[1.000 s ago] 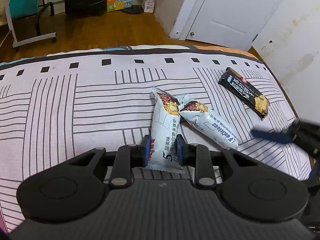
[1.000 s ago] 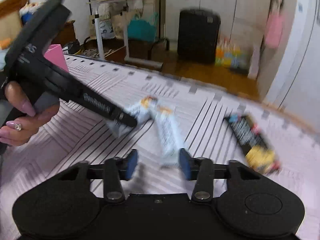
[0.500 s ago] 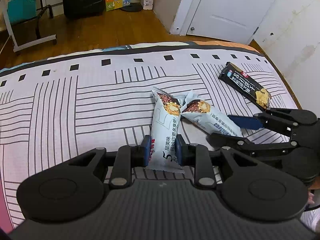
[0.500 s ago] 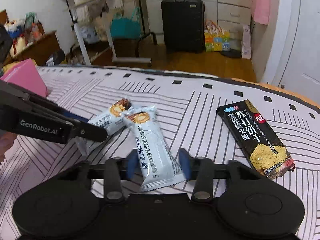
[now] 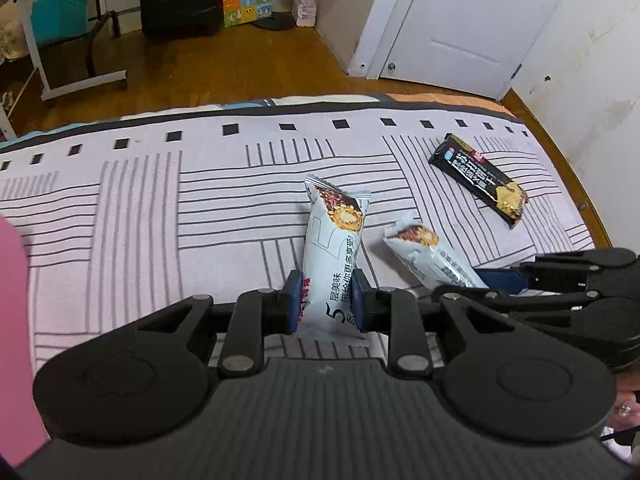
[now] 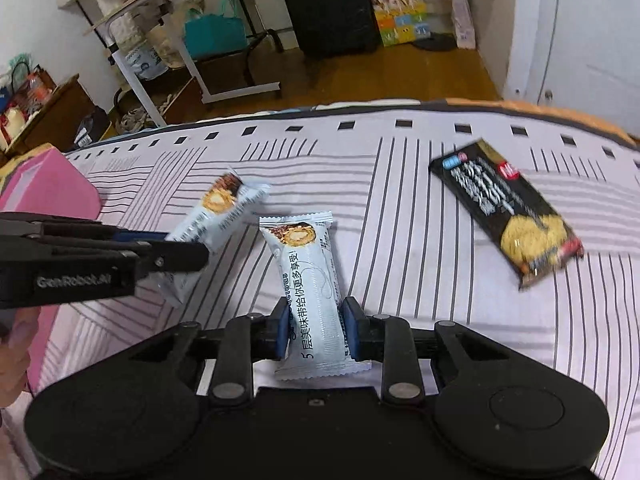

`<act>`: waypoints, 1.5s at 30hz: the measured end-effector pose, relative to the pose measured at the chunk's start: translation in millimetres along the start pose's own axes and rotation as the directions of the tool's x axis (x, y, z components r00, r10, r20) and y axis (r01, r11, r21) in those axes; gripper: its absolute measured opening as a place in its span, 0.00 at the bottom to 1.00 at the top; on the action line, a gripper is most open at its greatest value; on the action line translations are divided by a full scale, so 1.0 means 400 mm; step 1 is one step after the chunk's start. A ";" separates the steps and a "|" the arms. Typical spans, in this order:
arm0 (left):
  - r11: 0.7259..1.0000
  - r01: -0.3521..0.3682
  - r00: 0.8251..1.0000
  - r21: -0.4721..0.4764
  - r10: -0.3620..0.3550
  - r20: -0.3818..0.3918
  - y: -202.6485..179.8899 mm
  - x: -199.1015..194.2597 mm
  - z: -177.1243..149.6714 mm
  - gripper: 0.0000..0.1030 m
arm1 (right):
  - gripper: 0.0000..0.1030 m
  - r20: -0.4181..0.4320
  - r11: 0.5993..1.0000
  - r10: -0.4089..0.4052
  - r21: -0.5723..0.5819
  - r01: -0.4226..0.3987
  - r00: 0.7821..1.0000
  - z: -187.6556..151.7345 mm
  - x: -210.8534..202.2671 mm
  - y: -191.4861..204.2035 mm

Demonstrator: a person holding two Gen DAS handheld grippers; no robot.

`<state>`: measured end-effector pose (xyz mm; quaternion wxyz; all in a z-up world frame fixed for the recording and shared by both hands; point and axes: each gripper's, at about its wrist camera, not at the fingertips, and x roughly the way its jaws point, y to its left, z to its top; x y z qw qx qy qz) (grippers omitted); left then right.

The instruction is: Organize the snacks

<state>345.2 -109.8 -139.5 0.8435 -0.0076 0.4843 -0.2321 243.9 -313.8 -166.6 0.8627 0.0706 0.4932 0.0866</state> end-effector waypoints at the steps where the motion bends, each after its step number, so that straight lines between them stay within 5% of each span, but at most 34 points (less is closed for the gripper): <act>1: 1.000 -0.007 1.000 -0.001 0.007 0.003 -0.001 -0.014 -0.003 0.23 | 0.31 -0.003 1.000 -0.005 0.000 0.005 1.000 -0.004 -0.003 0.003; 14: 0.999 -0.035 0.999 0.014 0.035 -0.009 -0.042 -0.163 -0.117 0.23 | 0.31 0.033 1.000 -0.012 -0.024 0.012 0.999 -0.076 -0.132 0.072; 27: 1.000 -0.011 0.997 0.006 0.011 -0.075 -0.031 -0.372 -0.312 0.23 | 0.31 0.037 1.000 -0.014 0.018 0.014 0.999 -0.273 -0.261 0.179; 45: 0.995 -0.072 0.997 -0.066 0.072 -0.003 0.124 -0.670 -0.430 0.23 | 0.32 0.047 0.970 0.151 -0.202 -0.138 0.987 -0.312 -0.451 0.474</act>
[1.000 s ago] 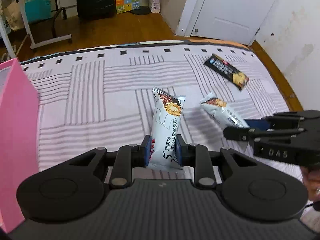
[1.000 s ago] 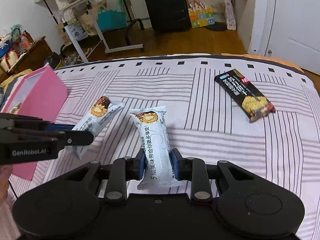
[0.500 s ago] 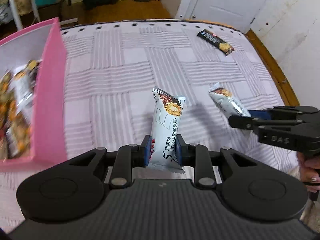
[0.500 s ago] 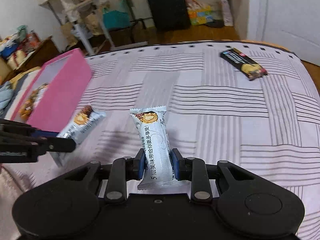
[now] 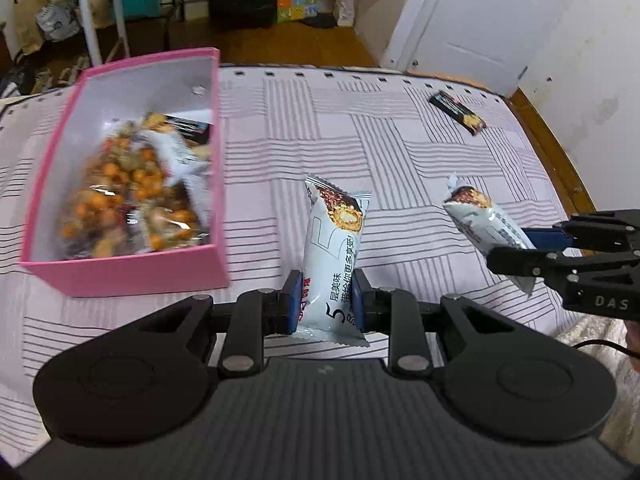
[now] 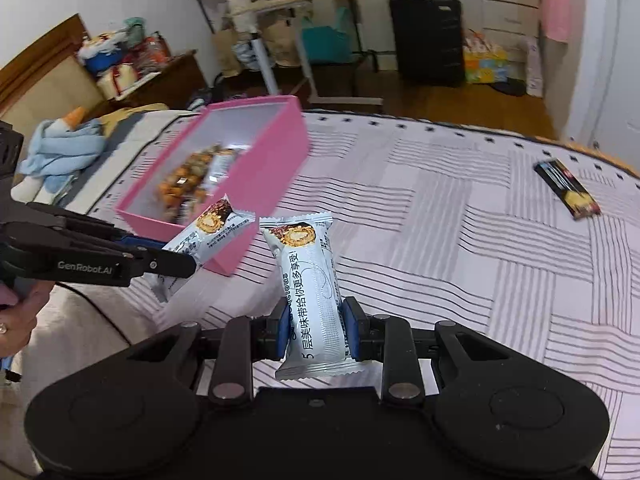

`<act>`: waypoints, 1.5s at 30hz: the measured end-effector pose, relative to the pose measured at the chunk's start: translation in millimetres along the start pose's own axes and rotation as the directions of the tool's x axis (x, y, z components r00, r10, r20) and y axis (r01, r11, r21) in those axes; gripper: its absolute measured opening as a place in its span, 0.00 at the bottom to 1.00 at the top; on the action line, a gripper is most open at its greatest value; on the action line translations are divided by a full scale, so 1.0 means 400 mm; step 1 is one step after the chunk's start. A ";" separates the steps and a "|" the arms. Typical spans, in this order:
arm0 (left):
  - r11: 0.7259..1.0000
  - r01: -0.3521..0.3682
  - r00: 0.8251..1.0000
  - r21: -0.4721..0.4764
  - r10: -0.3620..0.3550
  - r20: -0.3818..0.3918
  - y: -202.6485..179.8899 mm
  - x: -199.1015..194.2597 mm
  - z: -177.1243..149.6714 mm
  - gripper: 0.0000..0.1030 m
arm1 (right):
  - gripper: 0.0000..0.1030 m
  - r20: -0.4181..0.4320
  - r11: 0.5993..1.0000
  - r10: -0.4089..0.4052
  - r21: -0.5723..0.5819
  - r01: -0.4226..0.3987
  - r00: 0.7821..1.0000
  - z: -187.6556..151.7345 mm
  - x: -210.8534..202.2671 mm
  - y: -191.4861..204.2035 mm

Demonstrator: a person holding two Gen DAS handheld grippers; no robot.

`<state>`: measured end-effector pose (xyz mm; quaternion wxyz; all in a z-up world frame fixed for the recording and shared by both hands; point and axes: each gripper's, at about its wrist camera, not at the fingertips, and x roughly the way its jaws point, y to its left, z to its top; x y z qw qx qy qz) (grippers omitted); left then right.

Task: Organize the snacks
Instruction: 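Lower the packet into the pink box and open the left tool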

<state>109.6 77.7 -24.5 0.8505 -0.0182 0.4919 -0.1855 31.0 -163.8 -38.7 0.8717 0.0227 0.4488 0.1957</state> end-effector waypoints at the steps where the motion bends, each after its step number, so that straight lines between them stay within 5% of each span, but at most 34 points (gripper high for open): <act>1: 1.000 -0.002 1.000 -0.002 0.002 0.009 0.009 -0.014 0.002 0.23 | 0.32 0.001 1.000 0.009 -0.007 -0.009 1.000 0.003 -0.002 0.012; 11: 0.998 -0.021 0.991 -0.066 0.029 0.128 0.113 -0.107 0.029 0.24 | 0.32 0.069 0.993 0.069 -0.104 -0.062 0.995 0.101 0.029 0.162; 18: 0.989 -0.069 0.977 -0.134 0.094 0.191 0.199 -0.089 0.058 0.24 | 0.32 0.095 0.987 0.132 -0.103 -0.122 0.987 0.205 0.144 0.233; 32: 0.940 -0.120 0.977 -0.318 0.168 0.128 0.374 0.056 0.104 0.28 | 0.37 0.058 0.974 0.211 0.068 -0.214 0.976 0.281 0.413 0.244; 36: 0.935 -0.112 0.980 -0.338 0.160 0.117 0.385 0.057 0.095 0.40 | 0.39 0.047 0.972 0.216 0.079 -0.219 0.975 0.274 0.412 0.238; 45: 0.959 -0.097 0.980 -0.268 0.139 0.143 0.307 -0.003 0.085 0.43 | 0.41 0.083 0.986 0.164 0.011 -0.166 0.983 0.248 0.257 0.198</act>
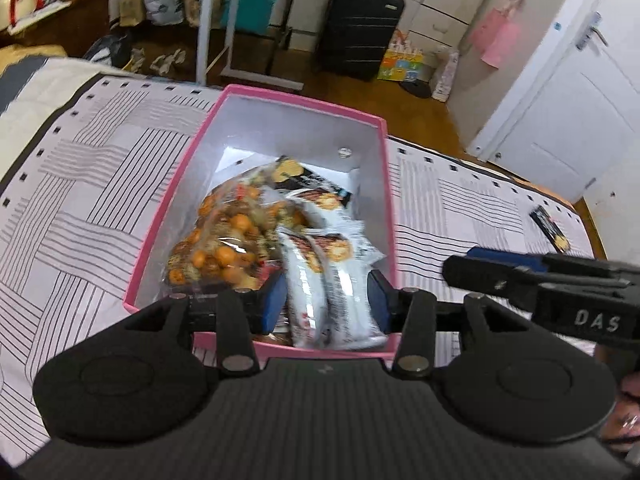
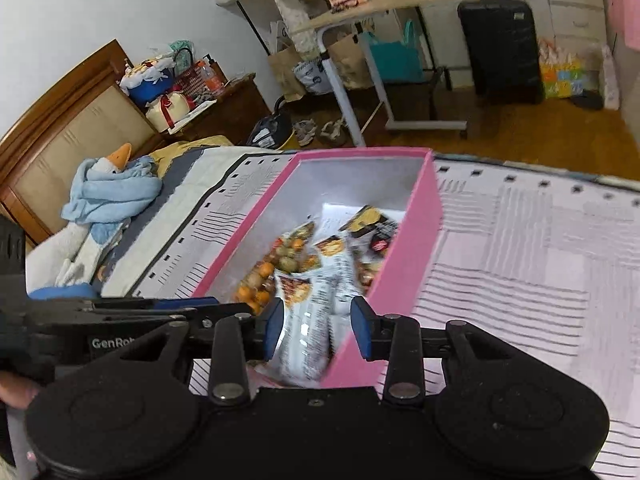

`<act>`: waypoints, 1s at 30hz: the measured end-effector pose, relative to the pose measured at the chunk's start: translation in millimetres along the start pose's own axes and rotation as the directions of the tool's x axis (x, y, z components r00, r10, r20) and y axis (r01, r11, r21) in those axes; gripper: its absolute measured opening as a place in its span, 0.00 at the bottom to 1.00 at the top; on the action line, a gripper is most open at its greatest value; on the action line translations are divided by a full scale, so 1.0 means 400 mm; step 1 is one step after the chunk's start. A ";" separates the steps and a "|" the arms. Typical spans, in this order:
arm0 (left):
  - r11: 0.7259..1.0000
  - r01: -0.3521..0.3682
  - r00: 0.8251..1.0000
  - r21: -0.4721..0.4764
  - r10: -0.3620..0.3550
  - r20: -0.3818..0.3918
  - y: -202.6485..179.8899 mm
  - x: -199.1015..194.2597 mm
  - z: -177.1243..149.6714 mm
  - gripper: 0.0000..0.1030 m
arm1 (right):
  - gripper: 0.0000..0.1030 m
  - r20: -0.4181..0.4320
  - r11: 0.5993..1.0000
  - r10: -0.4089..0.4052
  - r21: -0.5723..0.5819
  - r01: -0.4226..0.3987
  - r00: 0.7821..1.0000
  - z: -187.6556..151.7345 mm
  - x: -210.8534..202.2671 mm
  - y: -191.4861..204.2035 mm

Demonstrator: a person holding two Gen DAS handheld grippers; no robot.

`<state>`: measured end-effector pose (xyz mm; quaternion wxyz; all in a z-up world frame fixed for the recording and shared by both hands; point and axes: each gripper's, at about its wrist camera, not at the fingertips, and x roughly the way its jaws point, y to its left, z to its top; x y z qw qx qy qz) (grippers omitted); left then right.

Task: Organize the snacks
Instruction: 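Lower the packet into the pink box and open the left tool, then move the left tool to the black NB cracker packet and grip it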

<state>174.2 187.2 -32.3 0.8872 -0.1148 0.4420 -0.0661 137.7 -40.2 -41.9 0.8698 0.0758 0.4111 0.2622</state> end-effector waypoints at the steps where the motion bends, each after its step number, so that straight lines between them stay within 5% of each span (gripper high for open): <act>1: 1.000 0.003 1.000 0.015 -0.003 0.005 -0.014 -0.010 -0.003 0.43 | 0.41 0.005 1.000 -0.010 -0.006 0.010 1.000 0.000 -0.019 -0.003; 12: 0.991 -0.013 1.000 0.130 0.010 0.022 -0.154 -0.084 -0.045 0.47 | 0.41 0.070 0.994 -0.107 0.014 0.107 0.992 -0.008 -0.219 -0.053; 24: 0.964 0.042 0.999 0.263 -0.045 0.006 -0.322 -0.101 -0.069 0.52 | 0.41 0.143 0.968 -0.204 -0.121 0.222 0.968 -0.059 -0.390 -0.098; 30: 0.948 0.067 0.998 0.311 -0.067 -0.011 -0.415 -0.072 -0.062 0.57 | 0.52 0.162 0.960 -0.250 -0.090 0.267 0.955 -0.068 -0.439 -0.200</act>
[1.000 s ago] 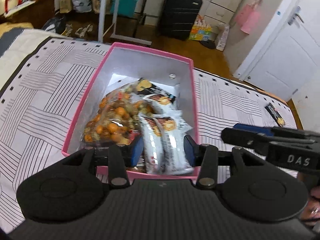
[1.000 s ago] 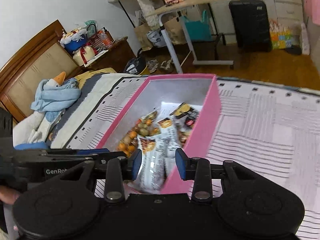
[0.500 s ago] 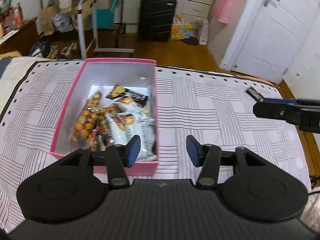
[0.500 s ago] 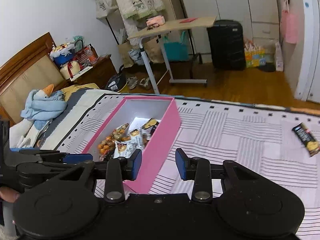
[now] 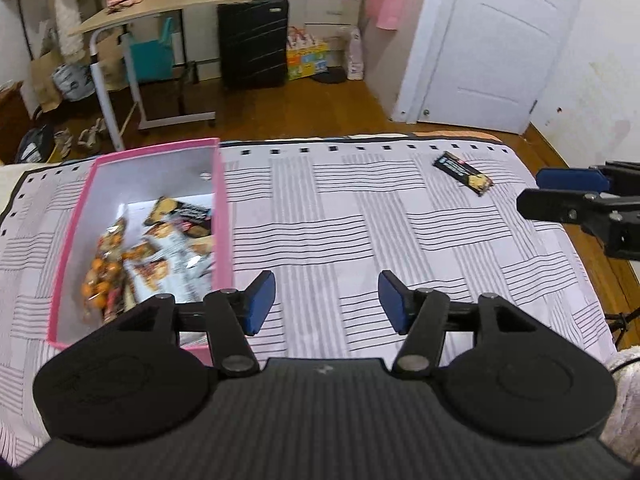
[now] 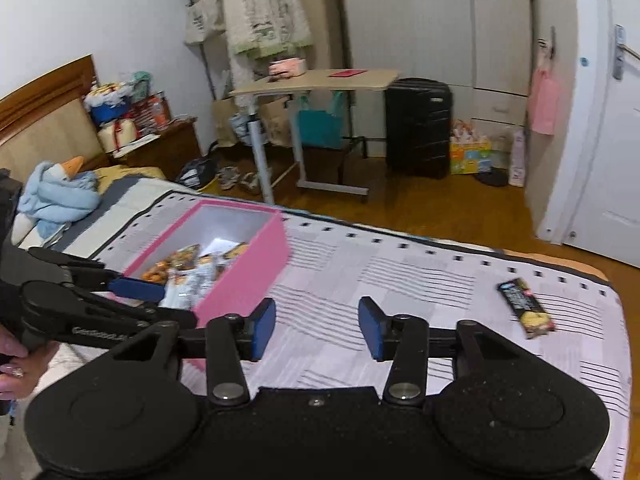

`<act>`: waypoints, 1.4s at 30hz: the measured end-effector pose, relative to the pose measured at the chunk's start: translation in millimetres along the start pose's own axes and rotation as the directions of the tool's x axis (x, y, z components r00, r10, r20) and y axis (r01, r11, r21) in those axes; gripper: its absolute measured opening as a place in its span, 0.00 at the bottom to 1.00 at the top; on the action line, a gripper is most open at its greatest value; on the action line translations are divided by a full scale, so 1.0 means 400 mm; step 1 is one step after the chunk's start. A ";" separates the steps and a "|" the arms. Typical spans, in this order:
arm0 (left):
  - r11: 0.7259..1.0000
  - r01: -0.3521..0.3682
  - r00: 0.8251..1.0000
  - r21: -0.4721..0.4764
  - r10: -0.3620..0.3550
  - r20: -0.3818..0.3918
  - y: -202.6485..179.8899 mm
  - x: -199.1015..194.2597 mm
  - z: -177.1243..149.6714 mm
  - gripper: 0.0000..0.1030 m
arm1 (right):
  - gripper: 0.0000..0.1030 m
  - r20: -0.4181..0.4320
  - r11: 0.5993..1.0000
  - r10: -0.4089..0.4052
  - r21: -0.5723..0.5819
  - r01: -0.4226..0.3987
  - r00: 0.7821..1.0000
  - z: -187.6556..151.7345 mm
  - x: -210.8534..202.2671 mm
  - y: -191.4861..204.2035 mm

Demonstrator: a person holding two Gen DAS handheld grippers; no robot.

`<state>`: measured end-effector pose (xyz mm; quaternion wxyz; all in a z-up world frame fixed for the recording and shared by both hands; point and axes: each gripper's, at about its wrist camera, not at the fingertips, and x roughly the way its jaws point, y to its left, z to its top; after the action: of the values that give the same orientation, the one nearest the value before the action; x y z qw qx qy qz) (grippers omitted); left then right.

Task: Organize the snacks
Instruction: 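Move the left tool to the black NB cracker packet and grip it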

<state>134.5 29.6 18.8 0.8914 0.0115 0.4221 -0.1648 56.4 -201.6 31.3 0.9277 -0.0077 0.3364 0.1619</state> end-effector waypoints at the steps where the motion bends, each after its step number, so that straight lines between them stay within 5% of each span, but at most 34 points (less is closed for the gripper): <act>1: 1.000 0.004 1.000 0.002 -0.004 -0.003 -0.012 0.011 0.007 0.58 | 0.55 0.000 1.000 -0.003 -0.001 0.003 1.000 -0.003 0.001 -0.013; 8: 0.999 0.029 0.999 0.030 -0.028 -0.022 -0.093 0.109 0.061 0.69 | 0.74 -0.003 0.998 -0.042 -0.044 0.042 0.999 -0.004 0.043 -0.142; 15: 0.998 0.058 0.998 0.030 -0.058 -0.008 -0.163 0.260 0.138 0.85 | 0.78 -0.031 0.991 -0.098 -0.092 0.095 0.995 0.000 0.133 -0.285; 25: 0.997 0.073 0.997 -0.007 -0.073 -0.019 -0.228 0.516 0.217 0.85 | 0.79 -0.035 0.987 -0.155 -0.058 0.153 0.987 -0.111 0.307 -0.472; 30: 0.986 0.153 0.988 -0.062 -0.154 -0.023 -0.278 0.629 0.237 0.83 | 0.79 -0.129 0.978 -0.182 -0.128 0.165 0.975 -0.133 0.407 -0.527; 34: 0.972 0.211 0.976 -0.108 -0.215 -0.031 -0.331 0.726 0.249 0.81 | 0.84 -0.097 0.949 -0.213 -0.258 0.182 0.972 -0.142 0.454 -0.545; 40: 0.940 0.258 0.964 -0.221 -0.267 -0.010 -0.398 0.831 0.223 0.74 | 0.84 -0.060 0.972 -0.221 -0.094 0.215 0.973 -0.165 0.475 -0.641; 42: 0.937 0.270 0.960 -0.224 -0.280 -0.015 -0.418 0.864 0.222 0.63 | 0.84 -0.066 0.971 -0.228 -0.089 0.222 0.971 -0.178 0.487 -0.662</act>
<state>353.8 -240.8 -165.7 0.8453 -0.1423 0.4556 -0.2399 233.4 -404.0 -170.8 0.9255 -0.0896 0.3617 0.0686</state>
